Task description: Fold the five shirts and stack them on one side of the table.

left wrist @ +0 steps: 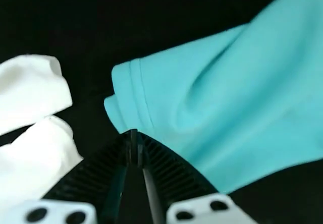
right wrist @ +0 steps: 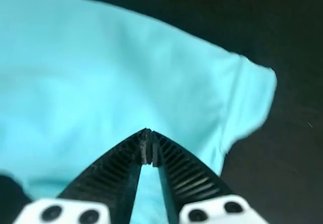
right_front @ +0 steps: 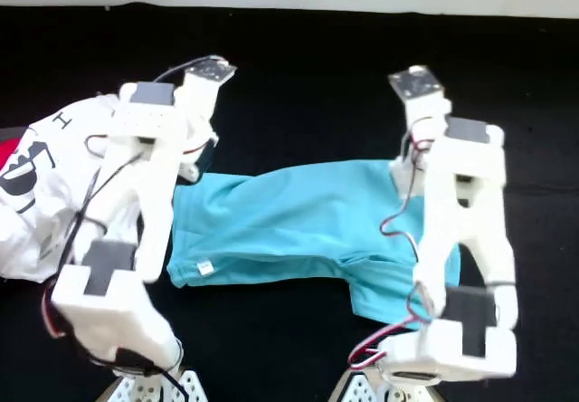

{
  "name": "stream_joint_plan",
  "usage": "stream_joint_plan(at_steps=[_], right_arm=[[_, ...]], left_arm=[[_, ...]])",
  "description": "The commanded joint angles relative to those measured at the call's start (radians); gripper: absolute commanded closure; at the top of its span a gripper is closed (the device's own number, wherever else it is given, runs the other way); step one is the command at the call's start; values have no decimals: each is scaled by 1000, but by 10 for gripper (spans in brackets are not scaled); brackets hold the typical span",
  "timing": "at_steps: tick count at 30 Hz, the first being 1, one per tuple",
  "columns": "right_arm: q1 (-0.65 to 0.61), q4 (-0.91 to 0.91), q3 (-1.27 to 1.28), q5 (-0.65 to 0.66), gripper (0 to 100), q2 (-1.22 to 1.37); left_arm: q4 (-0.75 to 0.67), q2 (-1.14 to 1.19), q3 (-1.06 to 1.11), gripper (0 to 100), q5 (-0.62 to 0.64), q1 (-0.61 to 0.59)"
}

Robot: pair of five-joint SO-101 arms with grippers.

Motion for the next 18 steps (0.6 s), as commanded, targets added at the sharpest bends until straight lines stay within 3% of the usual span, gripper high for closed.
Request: stream_joint_plan(at_steps=[1, 9, 14, 18], right_arm=[[-15, -82, -42, -31, 993, 94], [30, -183, -44, -28, 993, 249], [108, -249, -44, -25, 993, 292], [120, -275, -48, 37, 993, 294]], left_arm=[[-35, 114, -127, 992, 69, 16], [-12, 329, -268, 992, 95, -4], [-14, 371, -275, 992, 94, -101], [-20, 367, -277, 992, 18, -171]])
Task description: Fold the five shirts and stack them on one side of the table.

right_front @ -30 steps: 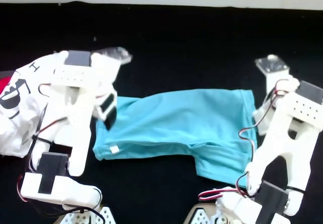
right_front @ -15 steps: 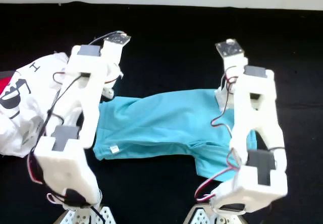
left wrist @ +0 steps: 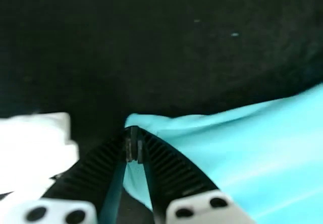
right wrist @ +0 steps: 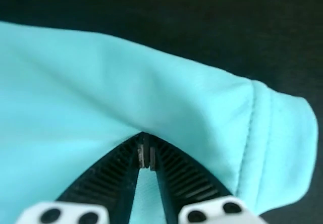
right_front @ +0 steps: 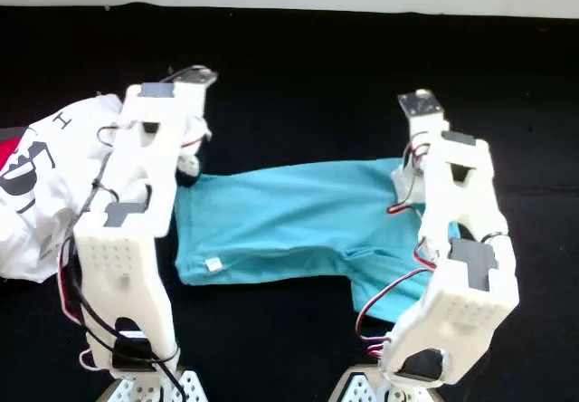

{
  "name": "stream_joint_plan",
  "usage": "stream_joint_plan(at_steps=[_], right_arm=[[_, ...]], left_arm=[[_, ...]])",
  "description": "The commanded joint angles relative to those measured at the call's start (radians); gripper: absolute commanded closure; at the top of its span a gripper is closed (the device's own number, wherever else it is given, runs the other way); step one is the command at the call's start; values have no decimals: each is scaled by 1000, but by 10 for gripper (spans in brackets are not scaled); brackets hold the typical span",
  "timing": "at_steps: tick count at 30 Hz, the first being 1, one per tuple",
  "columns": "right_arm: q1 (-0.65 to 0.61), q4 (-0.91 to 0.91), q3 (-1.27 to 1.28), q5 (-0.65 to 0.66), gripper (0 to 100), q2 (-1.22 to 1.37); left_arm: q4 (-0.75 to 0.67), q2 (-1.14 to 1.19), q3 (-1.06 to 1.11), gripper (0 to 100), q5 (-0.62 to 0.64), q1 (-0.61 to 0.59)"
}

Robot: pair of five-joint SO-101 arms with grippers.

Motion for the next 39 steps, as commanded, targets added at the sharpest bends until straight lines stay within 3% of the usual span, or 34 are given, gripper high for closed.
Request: stream_joint_plan(at_steps=[1, 5, 10, 17, 24, 33, 39], right_arm=[[36, -31, -59, 68, 993, 2], [41, -7, -127, 64, 993, -2], [35, 226, -325, 63, 993, -2], [31, 357, -506, 44, 993, 2], [-7, 351, -498, 51, 993, 88], [82, 226, -499, 51, 993, 251], [82, 131, -499, 51, 993, 309]], left_arm=[[3, -7, -39, 992, -41, -70], [58, -10, -127, 992, -40, -90], [232, -12, -320, 992, -38, -68], [450, -21, -456, 992, 31, 90], [439, -246, -71, 991, 38, 255], [52, -489, 651, 991, -11, 277], [-29, -530, 800, 992, -41, 271]])
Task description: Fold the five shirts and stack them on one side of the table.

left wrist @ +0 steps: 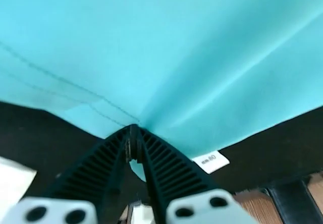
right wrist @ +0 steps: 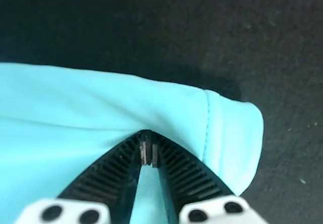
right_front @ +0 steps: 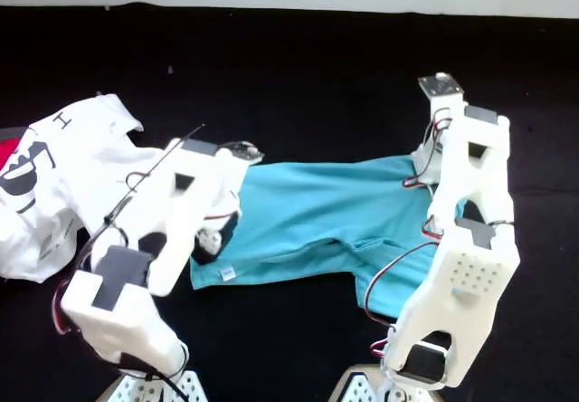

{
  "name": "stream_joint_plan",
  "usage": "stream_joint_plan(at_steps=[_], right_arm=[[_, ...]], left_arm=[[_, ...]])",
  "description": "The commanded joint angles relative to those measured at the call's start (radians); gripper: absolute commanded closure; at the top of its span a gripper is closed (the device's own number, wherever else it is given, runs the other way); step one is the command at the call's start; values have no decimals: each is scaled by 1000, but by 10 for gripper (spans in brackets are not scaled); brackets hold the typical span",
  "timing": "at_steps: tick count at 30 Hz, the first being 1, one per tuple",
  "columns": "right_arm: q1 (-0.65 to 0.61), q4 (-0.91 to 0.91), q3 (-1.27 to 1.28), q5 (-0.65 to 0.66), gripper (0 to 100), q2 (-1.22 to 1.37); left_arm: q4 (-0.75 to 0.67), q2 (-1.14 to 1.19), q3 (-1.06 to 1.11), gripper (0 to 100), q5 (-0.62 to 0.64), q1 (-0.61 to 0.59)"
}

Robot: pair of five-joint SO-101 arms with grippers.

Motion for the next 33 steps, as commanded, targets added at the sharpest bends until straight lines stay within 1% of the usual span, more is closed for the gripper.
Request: stream_joint_plan(at_steps=[1, 5, 7, 9, 11, 15, 19, 21, 24, 25, 27, 30, 33], right_arm=[[18, -90, -41, -3, 993, 19], [18, -193, -41, -3, 993, 35], [16, -199, -48, -3, 993, 30], [8, -166, -90, -5, 993, 31], [4, -99, -143, -5, 993, 31], [5, 119, -308, -8, 993, 28], [10, 320, -479, -3, 993, 28], [8, 414, -564, -2, 993, 28], [4, 556, -671, -2, 993, 28], [4, 593, -699, -2, 993, 28], [13, 602, -722, -8, 993, 21], [48, 602, -664, -17, 993, -35], [58, 601, -476, -28, 993, -162]], left_arm=[[-29, -47, 27, 992, -14, 1], [-63, -44, -59, 992, -14, -25], [-75, -30, -128, 992, -14, -59], [-69, 28, -232, 992, -14, -96], [-37, 114, -346, 992, -14, -127], [140, 257, -573, 992, -11, -140], [241, 262, -716, 992, -11, -137], [278, 226, -742, 992, -11, -124], [307, 130, -693, 991, -11, -71], [299, 90, -654, 991, -11, -53], [252, 2, -552, 991, -11, -25], [114, -130, -335, 991, -11, -13], [-71, -246, -76, 992, -11, -15]])
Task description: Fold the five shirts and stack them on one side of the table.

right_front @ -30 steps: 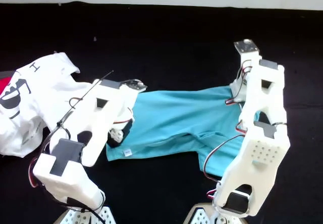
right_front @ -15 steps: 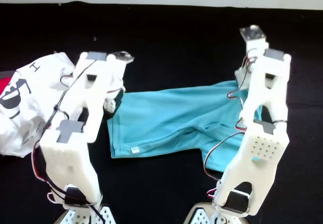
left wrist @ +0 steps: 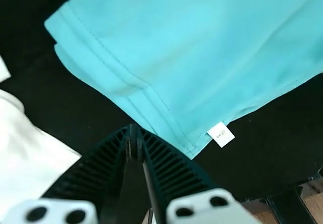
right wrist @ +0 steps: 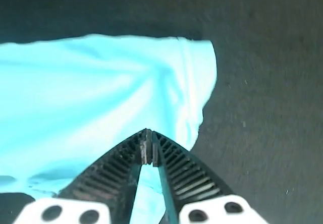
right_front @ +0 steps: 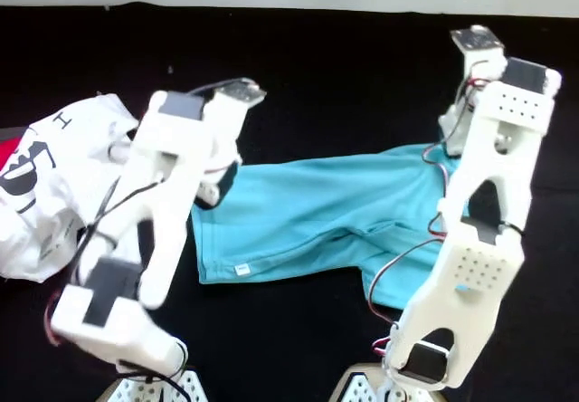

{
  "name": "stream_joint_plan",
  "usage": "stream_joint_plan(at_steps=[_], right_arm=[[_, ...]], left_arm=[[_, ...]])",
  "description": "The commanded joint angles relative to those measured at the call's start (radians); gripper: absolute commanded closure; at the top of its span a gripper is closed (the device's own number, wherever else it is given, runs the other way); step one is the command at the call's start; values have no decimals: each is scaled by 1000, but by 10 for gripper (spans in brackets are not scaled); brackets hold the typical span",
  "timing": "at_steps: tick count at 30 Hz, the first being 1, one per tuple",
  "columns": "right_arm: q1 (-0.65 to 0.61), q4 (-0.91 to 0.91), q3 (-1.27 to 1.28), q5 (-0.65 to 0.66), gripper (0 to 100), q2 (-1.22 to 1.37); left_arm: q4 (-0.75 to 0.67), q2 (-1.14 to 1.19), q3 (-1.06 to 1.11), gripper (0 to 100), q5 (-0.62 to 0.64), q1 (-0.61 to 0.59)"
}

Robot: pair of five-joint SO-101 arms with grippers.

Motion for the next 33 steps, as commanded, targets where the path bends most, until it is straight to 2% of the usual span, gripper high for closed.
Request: stream_joint_plan(at_steps=[1, 5, 12, 15, 18, 23, 28, 33], right_arm=[[13, 16, 202, -11, 993, -211], [-24, -61, 587, -9, 993, -444], [-148, -547, 1268, -11, 993, -760], [-174, -742, 1419, -17, 993, -809], [-183, -828, 1452, -17, 993, -812], [-183, -820, 1461, -15, 993, -779], [-185, -598, 1451, -3, 993, -783], [-180, -440, 1458, 146, 993, -832]], left_arm=[[-210, -157, 286, 992, -5, 10], [-371, -219, 472, 992, -5, 8], [-508, -93, 521, 992, -5, 8], [-534, -27, 516, 992, -5, 8], [-532, -21, 501, 992, -5, 8], [-532, -18, 504, 992, -5, 8], [-532, -16, 504, 992, -5, 8], [-532, -15, 504, 992, -5, 8]])
